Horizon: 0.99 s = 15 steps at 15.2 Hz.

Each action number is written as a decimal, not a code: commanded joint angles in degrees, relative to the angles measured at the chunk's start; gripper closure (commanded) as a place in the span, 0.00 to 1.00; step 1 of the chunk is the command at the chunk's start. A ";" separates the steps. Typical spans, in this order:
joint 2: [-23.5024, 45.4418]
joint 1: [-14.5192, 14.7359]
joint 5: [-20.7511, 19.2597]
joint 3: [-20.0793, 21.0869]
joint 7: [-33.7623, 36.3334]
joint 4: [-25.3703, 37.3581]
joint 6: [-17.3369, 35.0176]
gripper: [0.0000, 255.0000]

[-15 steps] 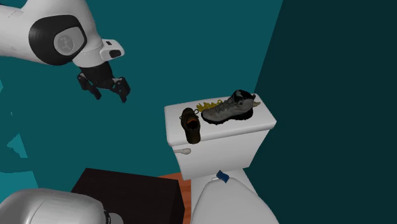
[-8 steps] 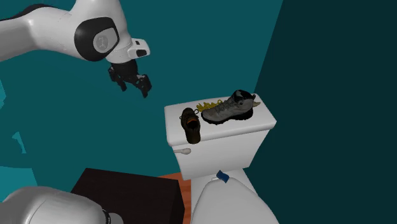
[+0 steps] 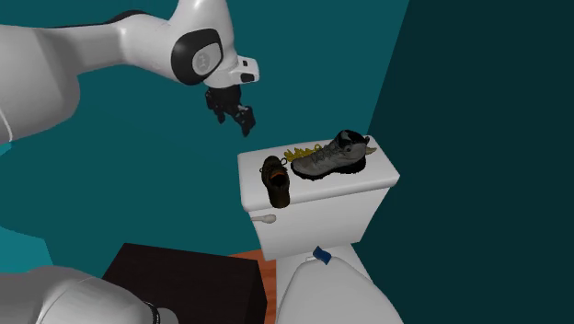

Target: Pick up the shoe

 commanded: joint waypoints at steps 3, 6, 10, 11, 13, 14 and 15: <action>5.85 -2.09 0.34 -2.00 3.29 4.41 2.02 0.00; 10.18 -3.66 0.89 -3.66 5.48 8.05 3.07 0.00; 15.72 -5.82 2.00 -5.95 8.24 12.97 4.07 0.00; 17.07 -6.38 2.34 -6.53 8.91 14.20 4.26 0.00; 19.73 -7.54 3.09 -7.68 10.23 16.67 4.55 0.00; 21.03 -8.14 3.49 -8.25 10.87 17.90 4.67 0.00; 22.32 -8.77 3.92 -8.81 11.52 19.12 4.76 0.00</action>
